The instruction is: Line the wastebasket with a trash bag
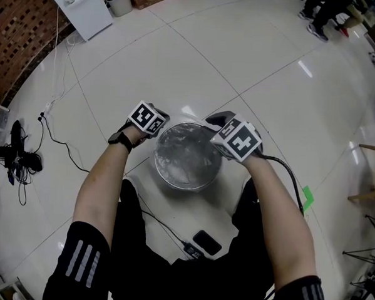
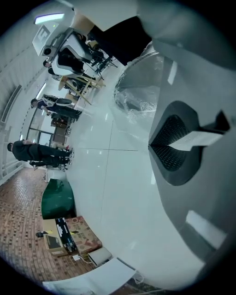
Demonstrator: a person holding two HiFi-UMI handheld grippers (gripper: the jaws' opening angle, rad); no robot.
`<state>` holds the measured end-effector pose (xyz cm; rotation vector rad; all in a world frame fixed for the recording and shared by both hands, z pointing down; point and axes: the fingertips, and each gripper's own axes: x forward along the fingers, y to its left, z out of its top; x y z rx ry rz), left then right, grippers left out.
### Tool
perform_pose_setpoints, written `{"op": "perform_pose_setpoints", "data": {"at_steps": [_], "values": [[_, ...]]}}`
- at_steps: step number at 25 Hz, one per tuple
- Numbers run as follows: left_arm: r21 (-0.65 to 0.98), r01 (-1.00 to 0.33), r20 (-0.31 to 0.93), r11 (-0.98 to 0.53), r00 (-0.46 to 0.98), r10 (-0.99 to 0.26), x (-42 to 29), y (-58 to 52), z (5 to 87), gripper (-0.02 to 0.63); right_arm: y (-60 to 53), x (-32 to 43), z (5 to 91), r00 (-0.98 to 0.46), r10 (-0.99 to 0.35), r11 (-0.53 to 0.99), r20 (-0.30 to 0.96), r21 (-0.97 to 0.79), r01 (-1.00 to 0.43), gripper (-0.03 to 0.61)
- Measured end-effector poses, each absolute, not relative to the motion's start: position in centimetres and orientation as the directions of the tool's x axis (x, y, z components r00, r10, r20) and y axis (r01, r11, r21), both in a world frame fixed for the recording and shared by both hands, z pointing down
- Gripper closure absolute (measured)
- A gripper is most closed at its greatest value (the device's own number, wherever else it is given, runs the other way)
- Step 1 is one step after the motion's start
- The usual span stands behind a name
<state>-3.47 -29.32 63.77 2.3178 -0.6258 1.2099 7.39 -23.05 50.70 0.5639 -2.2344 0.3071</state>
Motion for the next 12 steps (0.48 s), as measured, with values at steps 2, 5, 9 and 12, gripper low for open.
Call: {"op": "perform_pose_setpoints", "data": {"at_steps": [2, 5, 9, 12], "values": [[0.205, -0.572, 0.835, -0.794, 0.525, -0.163, -2.8, -29.2, 65.0, 0.62, -22.8, 7.9, 51.9, -0.558, -0.283, 0.871, 0.78, -0.034, -0.49, 0.468], [0.223, -0.572, 0.835, -0.789, 0.53, -0.149, -2.1, -29.2, 66.5, 0.62, -22.4, 9.5, 54.7, -0.528, -0.225, 0.847, 0.819, -0.104, -0.522, 0.466], [0.24, -0.563, 0.833, -0.791, 0.538, -0.13, -1.8, -29.4, 67.2, 0.62, -21.2, 11.6, 57.8, -0.506, -0.128, 0.799, 0.853, -0.213, -0.562, 0.44], [0.242, -0.563, 0.838, -0.79, 0.532, -0.123, -2.4, -29.5, 68.0, 0.62, -21.0, 12.2, 58.9, -0.483, -0.114, 0.781, 0.868, -0.222, -0.584, 0.439]]}}
